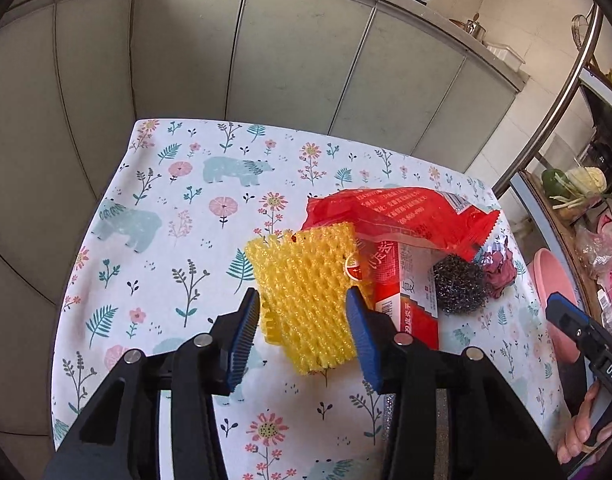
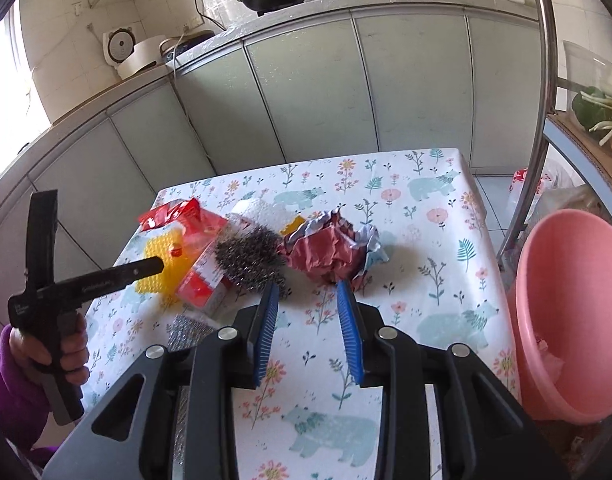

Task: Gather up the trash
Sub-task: 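Grasp the yellow foam net with the left gripper while the right gripper grasps the red plastic bag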

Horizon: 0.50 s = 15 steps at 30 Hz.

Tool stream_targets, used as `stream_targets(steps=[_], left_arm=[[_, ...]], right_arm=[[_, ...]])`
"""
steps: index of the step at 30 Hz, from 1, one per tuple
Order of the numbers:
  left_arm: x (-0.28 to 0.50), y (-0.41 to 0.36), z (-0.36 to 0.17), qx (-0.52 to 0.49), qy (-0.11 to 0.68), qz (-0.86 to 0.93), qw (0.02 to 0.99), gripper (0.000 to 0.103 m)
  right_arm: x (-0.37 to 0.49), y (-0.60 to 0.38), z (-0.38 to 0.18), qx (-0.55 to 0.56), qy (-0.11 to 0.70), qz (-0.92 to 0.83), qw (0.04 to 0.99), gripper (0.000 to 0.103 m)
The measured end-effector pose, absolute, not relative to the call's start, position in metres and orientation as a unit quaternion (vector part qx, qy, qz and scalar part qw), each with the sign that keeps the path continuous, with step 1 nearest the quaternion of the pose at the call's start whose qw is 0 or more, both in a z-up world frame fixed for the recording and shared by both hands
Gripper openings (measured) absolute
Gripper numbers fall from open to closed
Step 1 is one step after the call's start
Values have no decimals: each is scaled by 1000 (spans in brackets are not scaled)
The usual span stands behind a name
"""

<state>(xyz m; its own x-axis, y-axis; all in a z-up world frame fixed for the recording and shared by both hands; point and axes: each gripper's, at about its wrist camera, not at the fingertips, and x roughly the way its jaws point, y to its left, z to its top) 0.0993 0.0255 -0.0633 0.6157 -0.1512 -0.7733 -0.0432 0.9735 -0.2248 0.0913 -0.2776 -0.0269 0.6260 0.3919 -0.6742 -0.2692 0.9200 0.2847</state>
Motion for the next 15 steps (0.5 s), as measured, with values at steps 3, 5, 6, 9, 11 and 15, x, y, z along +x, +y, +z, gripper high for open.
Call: stream_targets(steps=[3,5,6,9,11,15], left_arm=[[97,28,-64,-107,435,-22,894,13],[94,32,-63,-117,432,-25,894,8],[92,33,-61,-118,427,-27,896,6],[84,35,-53,-119,416,-33,901,6],[77,37,-46,-129,409,-43,903,6],[63,39,-33,-135,394,-62,907,6]], right_arm=[[100,-279,-30,82,399,182,895,33],[103,-279,-33,83,403,181,894,35],[104,-280,-33,83,404,180,893,36],[106,-281,-34,80,403,177,894,38],[107,-283,-33,77,400,173,897,40],[112,-283,-32,70,401,169,898,42]])
